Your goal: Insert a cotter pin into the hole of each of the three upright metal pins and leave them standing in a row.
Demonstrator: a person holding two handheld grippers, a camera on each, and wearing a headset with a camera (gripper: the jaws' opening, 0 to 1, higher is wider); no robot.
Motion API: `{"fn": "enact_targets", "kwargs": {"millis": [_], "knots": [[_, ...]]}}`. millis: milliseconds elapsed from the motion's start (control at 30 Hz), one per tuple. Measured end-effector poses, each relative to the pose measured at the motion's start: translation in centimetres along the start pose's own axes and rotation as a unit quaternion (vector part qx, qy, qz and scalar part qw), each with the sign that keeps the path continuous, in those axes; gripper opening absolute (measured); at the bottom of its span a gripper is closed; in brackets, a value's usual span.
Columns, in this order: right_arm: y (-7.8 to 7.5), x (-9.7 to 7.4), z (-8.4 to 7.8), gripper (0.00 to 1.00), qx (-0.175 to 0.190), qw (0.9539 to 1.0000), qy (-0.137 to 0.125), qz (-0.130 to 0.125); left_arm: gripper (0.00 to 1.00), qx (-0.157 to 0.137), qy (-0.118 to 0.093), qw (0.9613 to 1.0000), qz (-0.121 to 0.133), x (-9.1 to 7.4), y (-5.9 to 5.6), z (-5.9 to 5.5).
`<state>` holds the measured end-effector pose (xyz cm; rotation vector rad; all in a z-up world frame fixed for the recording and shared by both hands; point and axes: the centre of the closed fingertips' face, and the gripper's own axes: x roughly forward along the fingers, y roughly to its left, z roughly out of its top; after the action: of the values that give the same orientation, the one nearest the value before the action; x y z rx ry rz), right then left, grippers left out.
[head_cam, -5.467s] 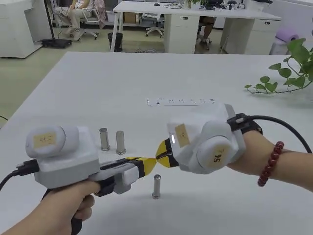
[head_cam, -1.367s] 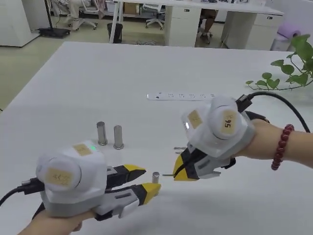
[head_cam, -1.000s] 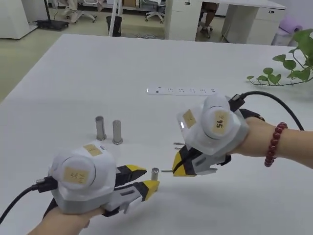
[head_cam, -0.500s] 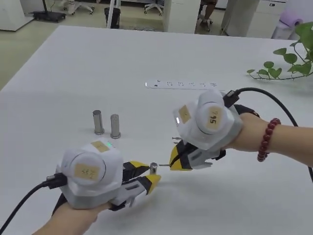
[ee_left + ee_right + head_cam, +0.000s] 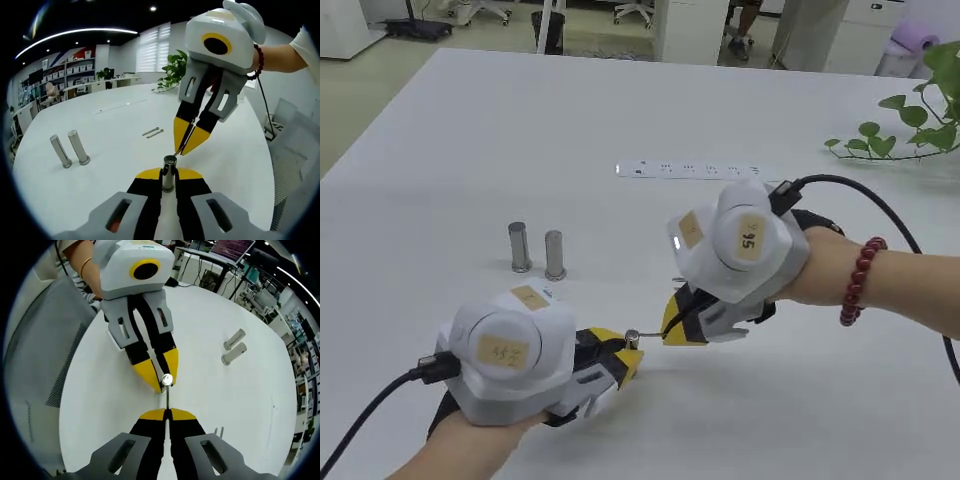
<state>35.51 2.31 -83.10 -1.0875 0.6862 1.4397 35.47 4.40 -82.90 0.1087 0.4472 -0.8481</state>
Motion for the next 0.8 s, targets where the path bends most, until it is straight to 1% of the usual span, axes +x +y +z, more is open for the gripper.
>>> {"fn": "enact_targets", "kwargs": {"millis": [200,333,467,667,733,800], "knots": [[-0.01,0.17,0.01,0.03,-0.006,1.0000,0.005,0.001,0.07,-0.001,0.000,1.0000,-0.001,-0.01,-0.01,0.02],[0.14,0.16,0.23,0.03,-0.007,1.0000,0.003,0.003,0.07,-0.002,0.000,1.0000,-0.002,0.03,-0.06,0.06],[0.09,0.06,0.39,0.03,-0.014,0.9999,0.007,0.001,0.07,0.003,0.001,1.0000,-0.003,0.05,-0.12,0.06],[0.10,0.08,0.37,0.03,-0.009,0.9999,0.012,0.001,0.07,0.001,-0.002,1.0000,-0.001,0.06,-0.08,0.04],[0.05,-0.03,0.38,0.03,0.000,0.9998,0.019,-0.003,0.07,-0.001,-0.004,1.0000,0.000,0.08,-0.14,0.06],[0.06,-0.14,0.38,0.03,-0.009,0.9995,0.029,-0.008,0.07,-0.001,-0.004,1.0000,0.001,0.12,-0.18,0.10]]}}
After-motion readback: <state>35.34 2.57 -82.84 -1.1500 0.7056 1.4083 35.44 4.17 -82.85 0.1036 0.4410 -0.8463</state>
